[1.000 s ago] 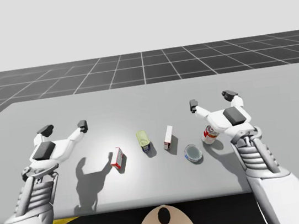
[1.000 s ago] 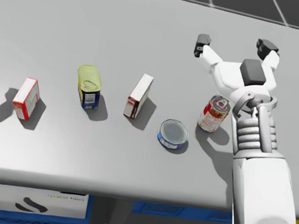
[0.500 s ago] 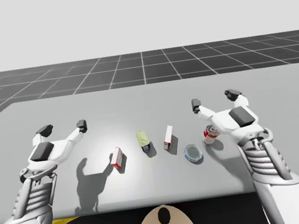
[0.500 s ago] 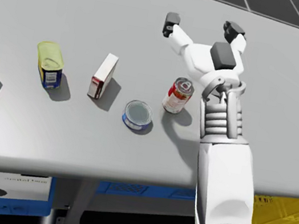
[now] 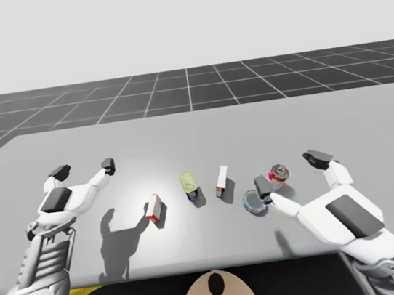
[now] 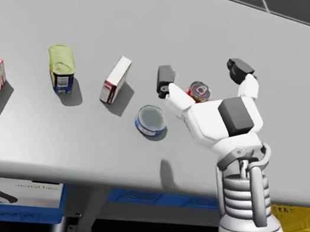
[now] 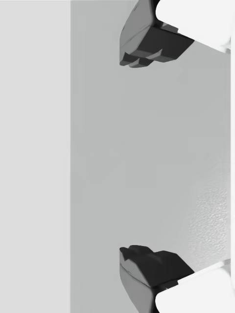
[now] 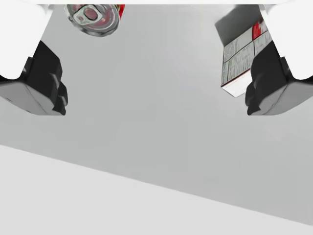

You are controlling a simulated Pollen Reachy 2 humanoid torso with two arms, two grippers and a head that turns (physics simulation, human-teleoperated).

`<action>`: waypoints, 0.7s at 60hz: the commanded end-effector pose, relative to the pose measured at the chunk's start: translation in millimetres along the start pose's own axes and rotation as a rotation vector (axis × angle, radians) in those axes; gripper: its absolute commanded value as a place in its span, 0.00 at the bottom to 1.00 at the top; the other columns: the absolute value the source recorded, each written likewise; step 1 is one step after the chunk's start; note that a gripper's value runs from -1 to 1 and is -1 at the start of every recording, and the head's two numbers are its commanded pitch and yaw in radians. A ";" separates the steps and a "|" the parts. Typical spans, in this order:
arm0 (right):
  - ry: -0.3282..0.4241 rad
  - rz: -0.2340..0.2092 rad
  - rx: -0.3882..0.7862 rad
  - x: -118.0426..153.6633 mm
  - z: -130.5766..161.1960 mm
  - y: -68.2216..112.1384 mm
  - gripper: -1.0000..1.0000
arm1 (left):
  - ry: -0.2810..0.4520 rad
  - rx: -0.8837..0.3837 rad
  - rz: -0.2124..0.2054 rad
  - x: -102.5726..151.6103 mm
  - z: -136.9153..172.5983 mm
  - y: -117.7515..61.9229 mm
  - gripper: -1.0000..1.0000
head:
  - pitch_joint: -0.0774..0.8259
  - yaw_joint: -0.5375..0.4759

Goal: Pick up the tuna fish can and lift it.

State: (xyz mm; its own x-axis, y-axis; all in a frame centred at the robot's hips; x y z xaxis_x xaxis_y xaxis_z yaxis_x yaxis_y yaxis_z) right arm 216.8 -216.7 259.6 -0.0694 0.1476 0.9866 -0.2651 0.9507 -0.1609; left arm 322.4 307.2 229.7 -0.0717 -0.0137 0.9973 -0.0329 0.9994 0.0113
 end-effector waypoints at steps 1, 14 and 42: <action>0.062 0.001 0.060 -22.8 21.7 15.3 0.00 | 0.007 -0.001 -0.004 -1.7 -0.6 -0.9 0.00 | 0.93 0.27; 0.152 -0.060 0.134 -71.3 18.9 30.2 0.00 | 0.011 -0.004 -0.009 -3.2 -1.3 -1.2 0.00 | 0.93 0.27; 0.308 -0.121 0.142 -114.8 -25.5 35.6 0.00 | 0.019 -0.006 -0.015 -4.6 -1.9 -2.3 0.00 | 0.93 0.28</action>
State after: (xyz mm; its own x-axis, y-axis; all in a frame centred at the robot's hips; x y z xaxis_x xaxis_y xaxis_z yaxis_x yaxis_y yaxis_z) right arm 226.6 -200.4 151.2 0.2138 0.1604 0.9636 -0.3939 0.9168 -0.0652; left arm 324.5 305.0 225.5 -0.0539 -0.0269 0.9982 -0.0282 0.9993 0.0254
